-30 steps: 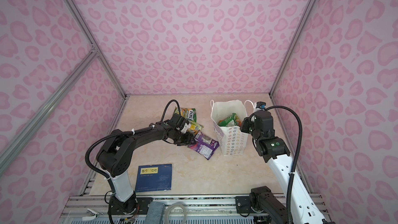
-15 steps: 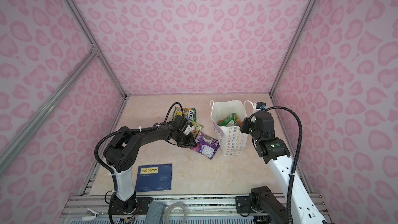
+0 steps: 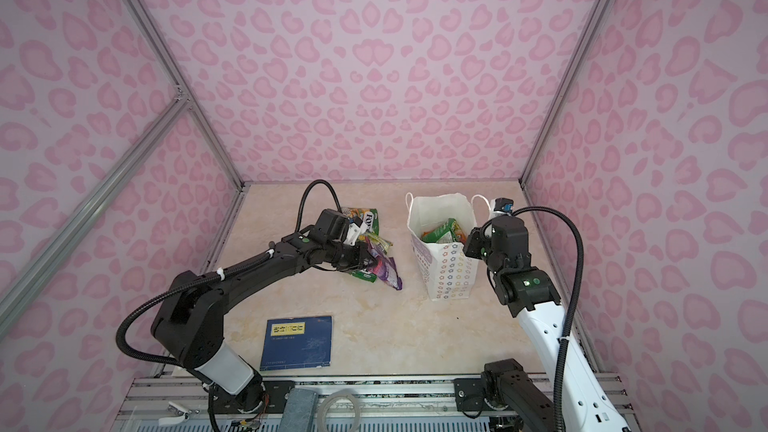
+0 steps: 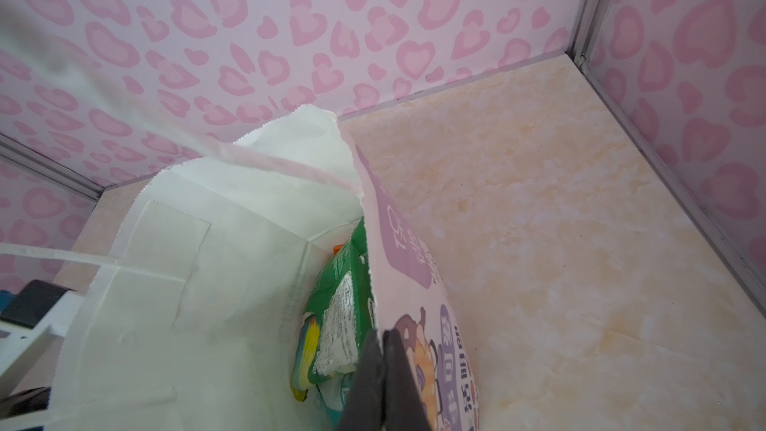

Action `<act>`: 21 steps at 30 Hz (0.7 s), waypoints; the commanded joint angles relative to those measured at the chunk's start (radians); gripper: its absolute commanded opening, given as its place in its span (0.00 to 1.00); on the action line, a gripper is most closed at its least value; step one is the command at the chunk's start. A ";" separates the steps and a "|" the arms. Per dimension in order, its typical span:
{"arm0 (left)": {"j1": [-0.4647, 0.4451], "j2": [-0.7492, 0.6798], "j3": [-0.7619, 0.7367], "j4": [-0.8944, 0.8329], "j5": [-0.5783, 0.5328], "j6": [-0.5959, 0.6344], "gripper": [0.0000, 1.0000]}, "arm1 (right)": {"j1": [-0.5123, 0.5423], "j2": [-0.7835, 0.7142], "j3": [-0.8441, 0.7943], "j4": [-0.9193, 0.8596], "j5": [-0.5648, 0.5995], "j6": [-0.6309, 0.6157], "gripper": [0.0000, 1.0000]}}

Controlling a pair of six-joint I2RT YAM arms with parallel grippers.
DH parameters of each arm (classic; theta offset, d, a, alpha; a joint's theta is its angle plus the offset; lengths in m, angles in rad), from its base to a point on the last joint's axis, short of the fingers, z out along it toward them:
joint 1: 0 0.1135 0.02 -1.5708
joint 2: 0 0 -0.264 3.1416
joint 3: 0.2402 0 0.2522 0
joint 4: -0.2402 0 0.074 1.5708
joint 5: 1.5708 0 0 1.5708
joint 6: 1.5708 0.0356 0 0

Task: Place the snacks into the paper bag
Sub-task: 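Lift the purple candy bag with the left gripper toward the paper bag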

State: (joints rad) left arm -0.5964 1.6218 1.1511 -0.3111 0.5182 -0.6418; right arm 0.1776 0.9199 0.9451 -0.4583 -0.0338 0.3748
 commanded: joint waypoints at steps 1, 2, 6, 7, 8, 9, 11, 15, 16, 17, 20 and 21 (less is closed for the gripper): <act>0.001 -0.067 0.005 -0.001 -0.036 -0.029 0.03 | 0.001 0.004 -0.005 0.033 -0.015 0.005 0.00; 0.001 -0.086 0.006 -0.005 -0.040 -0.033 0.04 | 0.002 0.004 -0.007 0.033 -0.017 0.007 0.00; 0.007 -0.168 0.016 -0.031 -0.076 -0.046 0.04 | 0.002 0.002 -0.010 0.038 -0.020 0.008 0.00; 0.010 -0.188 0.020 -0.039 -0.083 -0.051 0.03 | 0.001 0.002 -0.011 0.037 -0.018 0.009 0.00; 0.013 -0.203 0.027 -0.048 -0.092 -0.053 0.03 | 0.002 0.003 -0.011 0.036 -0.019 0.009 0.00; 0.015 -0.221 0.036 -0.061 -0.102 -0.053 0.04 | 0.002 0.004 -0.010 0.038 -0.019 0.010 0.00; 0.017 -0.251 0.056 -0.087 -0.127 -0.049 0.03 | 0.002 0.001 -0.013 0.041 -0.026 0.011 0.00; 0.017 -0.311 0.105 -0.143 -0.160 -0.050 0.04 | 0.001 -0.003 -0.012 0.041 -0.025 0.011 0.00; 0.017 -0.322 0.123 -0.161 -0.164 -0.049 0.03 | 0.000 -0.003 -0.012 0.042 -0.025 0.011 0.00; 0.017 -0.330 0.140 -0.174 -0.165 -0.048 0.04 | 0.000 -0.001 -0.013 0.044 -0.026 0.011 0.00; 0.017 -0.356 0.188 -0.210 -0.167 -0.050 0.03 | 0.000 0.005 -0.013 0.046 -0.037 0.014 0.00; 0.017 -0.363 0.226 -0.218 -0.166 -0.053 0.04 | -0.001 0.007 -0.014 0.046 -0.041 0.013 0.00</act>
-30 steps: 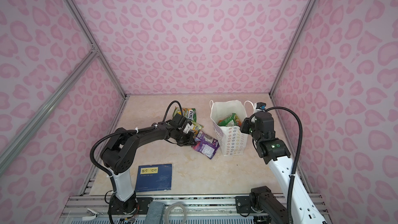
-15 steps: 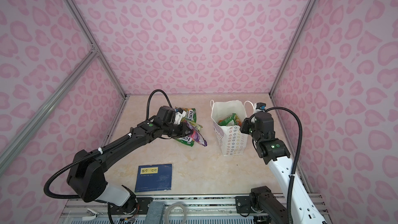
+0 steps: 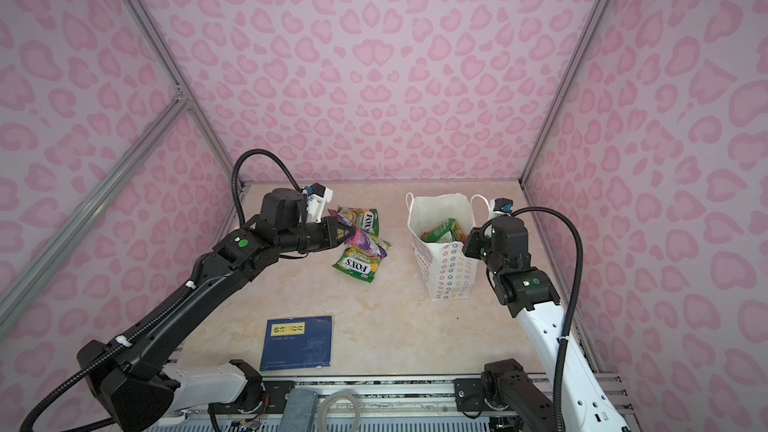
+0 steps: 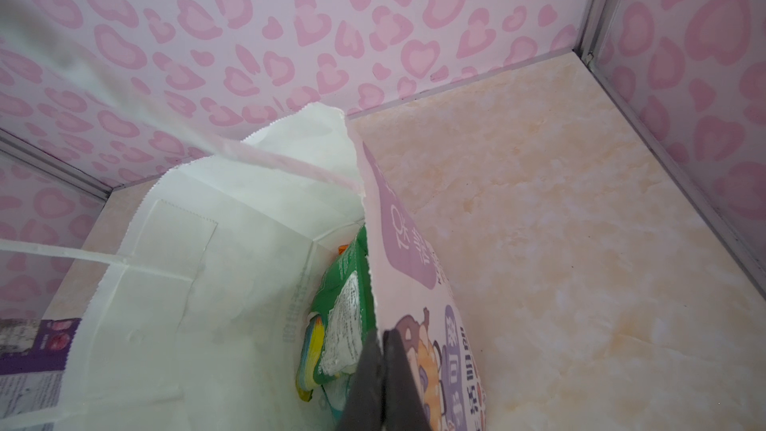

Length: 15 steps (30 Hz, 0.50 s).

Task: Place the snacks into the paper bag
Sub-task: 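Lift the purple candy bag with the left gripper toward the paper bag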

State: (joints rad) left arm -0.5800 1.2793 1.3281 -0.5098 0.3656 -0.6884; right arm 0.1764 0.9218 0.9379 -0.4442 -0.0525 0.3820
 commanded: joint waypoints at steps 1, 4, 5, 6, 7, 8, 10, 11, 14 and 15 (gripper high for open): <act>0.000 -0.028 0.071 -0.025 -0.009 -0.011 0.03 | 0.001 0.005 -0.006 0.034 -0.024 0.006 0.00; 0.000 -0.035 0.145 -0.042 0.006 -0.023 0.03 | -0.001 0.008 -0.005 0.036 -0.024 0.005 0.00; -0.001 -0.031 0.171 -0.046 0.012 -0.026 0.03 | -0.003 0.010 -0.004 0.036 -0.026 0.007 0.00; -0.003 -0.029 0.200 -0.049 0.019 -0.029 0.03 | -0.005 0.013 -0.003 0.036 -0.029 0.007 0.00; -0.005 -0.027 0.230 -0.050 0.026 -0.032 0.04 | -0.006 0.017 0.000 0.035 -0.032 0.009 0.00; -0.007 -0.023 0.260 -0.052 0.030 -0.033 0.03 | -0.006 0.021 0.005 0.032 -0.032 0.008 0.00; -0.013 -0.003 0.328 -0.066 0.036 -0.035 0.03 | -0.006 0.026 0.019 0.028 -0.024 0.009 0.00; -0.016 0.010 0.360 -0.072 0.041 -0.035 0.03 | -0.006 0.029 0.025 0.028 -0.013 0.012 0.00; -0.039 0.066 0.470 -0.099 0.057 -0.024 0.03 | -0.006 0.049 0.049 0.034 0.008 0.024 0.00; -0.052 0.088 0.513 -0.115 0.056 -0.018 0.03 | -0.005 0.059 0.056 0.042 0.005 0.034 0.00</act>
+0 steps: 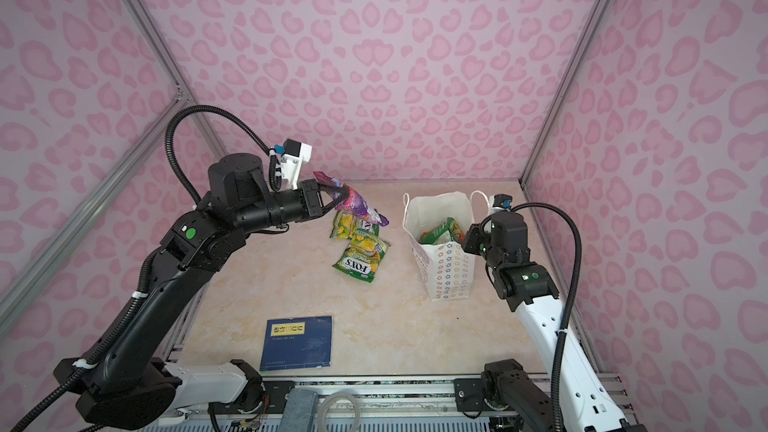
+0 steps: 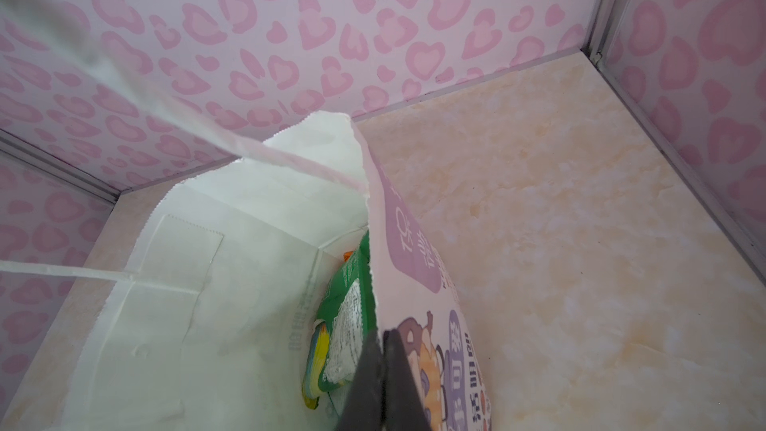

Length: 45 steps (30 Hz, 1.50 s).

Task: Place the snacks into the paper bag
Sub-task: 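Lift the purple candy bag with the left gripper toward the paper bag, then carry the purple bag with the left gripper over the paper bag opening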

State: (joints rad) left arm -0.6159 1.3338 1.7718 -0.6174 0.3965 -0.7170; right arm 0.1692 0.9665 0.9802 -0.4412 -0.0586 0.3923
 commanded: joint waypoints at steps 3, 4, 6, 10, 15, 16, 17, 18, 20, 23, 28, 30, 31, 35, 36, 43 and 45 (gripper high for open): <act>-0.063 0.096 0.184 -0.042 0.008 0.025 0.03 | 0.016 0.052 0.036 0.054 0.008 0.041 0.00; -0.080 0.112 0.227 -0.051 0.004 0.025 0.03 | 0.021 0.064 0.042 0.060 0.003 0.042 0.00; -0.100 0.155 0.313 -0.073 0.006 0.026 0.03 | 0.031 0.083 0.048 0.067 0.003 0.040 0.00; -0.127 0.243 0.475 -0.114 0.015 0.024 0.03 | 0.035 0.077 0.038 0.060 0.006 0.029 0.00; -0.164 0.369 0.634 -0.098 0.049 0.005 0.03 | 0.036 0.049 0.024 0.049 0.017 0.013 0.00; -0.174 0.404 0.670 -0.092 0.063 0.000 0.03 | 0.036 0.044 0.022 0.047 0.016 0.011 0.00; -0.181 0.432 0.699 -0.087 0.071 -0.004 0.03 | 0.036 0.043 0.020 0.044 0.017 0.010 0.00; -0.189 0.461 0.726 -0.077 0.079 -0.013 0.03 | 0.036 0.040 0.019 0.043 0.015 0.007 0.00; -0.200 0.505 0.754 -0.047 0.095 -0.029 0.03 | 0.036 0.037 0.012 0.044 0.015 0.004 0.00; -0.215 0.550 0.759 -0.003 0.090 -0.035 0.03 | 0.036 0.035 0.012 0.038 0.016 0.000 0.00; -0.221 0.626 0.759 -0.003 0.031 -0.041 0.03 | 0.036 0.021 0.007 0.035 0.014 -0.002 0.00; -0.221 0.650 0.759 -0.019 -0.008 -0.029 0.03 | 0.036 0.013 0.002 0.036 0.015 -0.001 0.00; -0.220 0.661 0.758 -0.022 -0.010 -0.027 0.03 | 0.036 0.010 0.001 0.036 0.017 -0.001 0.00; -0.221 0.703 0.746 -0.030 -0.006 -0.025 0.03 | 0.036 0.008 -0.002 0.038 0.019 0.000 0.00; -0.220 0.715 0.738 -0.033 -0.004 -0.027 0.03 | 0.035 0.009 -0.003 0.041 0.014 -0.001 0.00; -0.227 0.757 0.668 -0.057 -0.002 -0.035 0.03 | 0.028 0.008 -0.010 0.038 0.021 0.005 0.00; -0.232 0.751 0.638 -0.056 -0.003 -0.030 0.03 | 0.020 0.006 -0.013 0.035 0.028 0.009 0.00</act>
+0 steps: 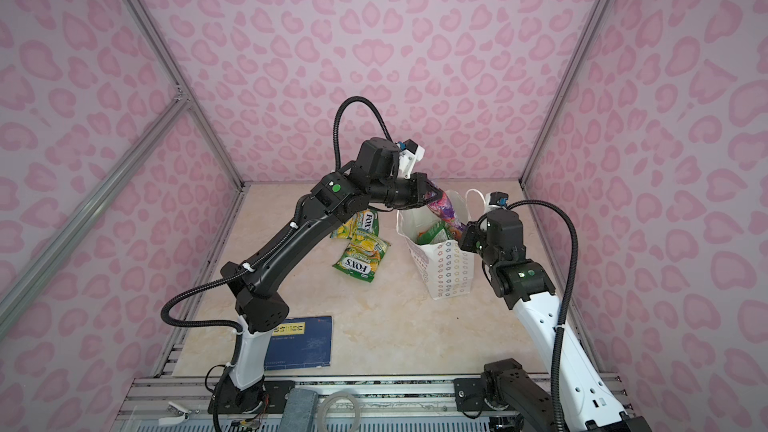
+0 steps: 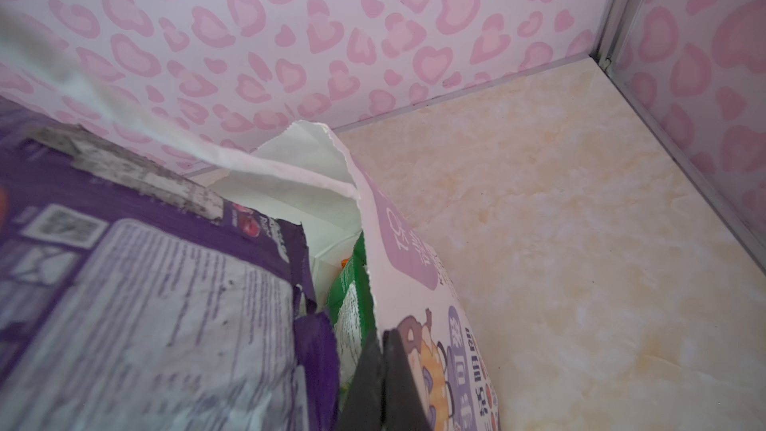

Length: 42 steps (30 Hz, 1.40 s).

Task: Place the snacks into the paper bag
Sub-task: 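Carry the purple bag with the left gripper over the paper bag opening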

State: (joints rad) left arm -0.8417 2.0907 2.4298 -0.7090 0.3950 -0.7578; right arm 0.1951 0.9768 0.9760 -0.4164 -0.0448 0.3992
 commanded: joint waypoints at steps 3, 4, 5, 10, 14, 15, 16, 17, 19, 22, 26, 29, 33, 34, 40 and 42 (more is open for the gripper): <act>-0.011 0.001 -0.038 0.036 -0.012 0.020 0.03 | -0.015 -0.007 -0.011 0.012 0.001 0.007 0.00; -0.011 0.008 -0.038 0.035 -0.012 0.021 0.03 | -0.014 -0.010 -0.012 0.016 -0.003 0.009 0.00; -0.011 0.015 -0.037 0.034 -0.013 0.023 0.03 | -0.015 -0.012 -0.013 0.016 -0.004 0.010 0.00; -0.015 0.079 0.015 0.038 0.034 0.035 0.03 | -0.015 -0.020 -0.012 0.014 -0.006 0.003 0.00; -0.031 0.113 0.042 0.028 0.056 0.075 0.03 | -0.014 -0.015 -0.012 0.016 -0.020 0.000 0.00; -0.036 0.115 0.043 0.026 0.058 0.085 0.03 | -0.015 -0.014 -0.012 0.017 -0.021 0.000 0.00; -0.042 0.120 0.043 0.025 0.066 0.098 0.03 | -0.015 -0.012 -0.012 0.018 -0.025 0.001 0.00; -0.048 0.124 0.042 0.025 0.076 0.110 0.03 | -0.015 -0.011 -0.012 0.018 -0.027 0.001 0.00; -0.056 0.132 0.042 0.012 0.081 0.124 0.03 | -0.015 -0.009 -0.011 0.019 -0.029 0.001 0.00; -0.057 0.147 0.036 -0.011 0.076 0.126 0.03 | -0.014 -0.010 -0.012 0.019 -0.029 0.001 0.00; -0.060 0.161 0.024 -0.009 0.075 0.129 0.03 | -0.015 -0.013 -0.014 0.020 -0.028 0.002 0.00; -0.060 0.176 0.026 -0.010 0.082 0.125 0.13 | -0.017 -0.013 -0.015 0.021 -0.028 0.004 0.00; -0.060 0.167 0.046 -0.005 0.112 0.105 0.55 | -0.023 -0.018 -0.018 0.021 -0.026 0.006 0.00; -0.060 0.155 0.048 0.003 0.117 0.098 0.65 | -0.024 -0.020 -0.018 0.021 -0.024 0.007 0.00; -0.060 0.092 0.049 0.046 0.151 0.062 0.82 | -0.029 -0.024 -0.023 0.019 -0.012 0.009 0.00; -0.060 0.074 0.048 0.050 0.162 0.051 0.82 | -0.031 -0.024 -0.025 0.021 -0.011 0.010 0.00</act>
State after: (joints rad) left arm -0.9043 2.2013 2.4657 -0.7177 0.5209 -0.6811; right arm 0.1642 0.9550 0.9573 -0.4141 -0.0631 0.4034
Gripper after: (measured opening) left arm 0.820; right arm 0.049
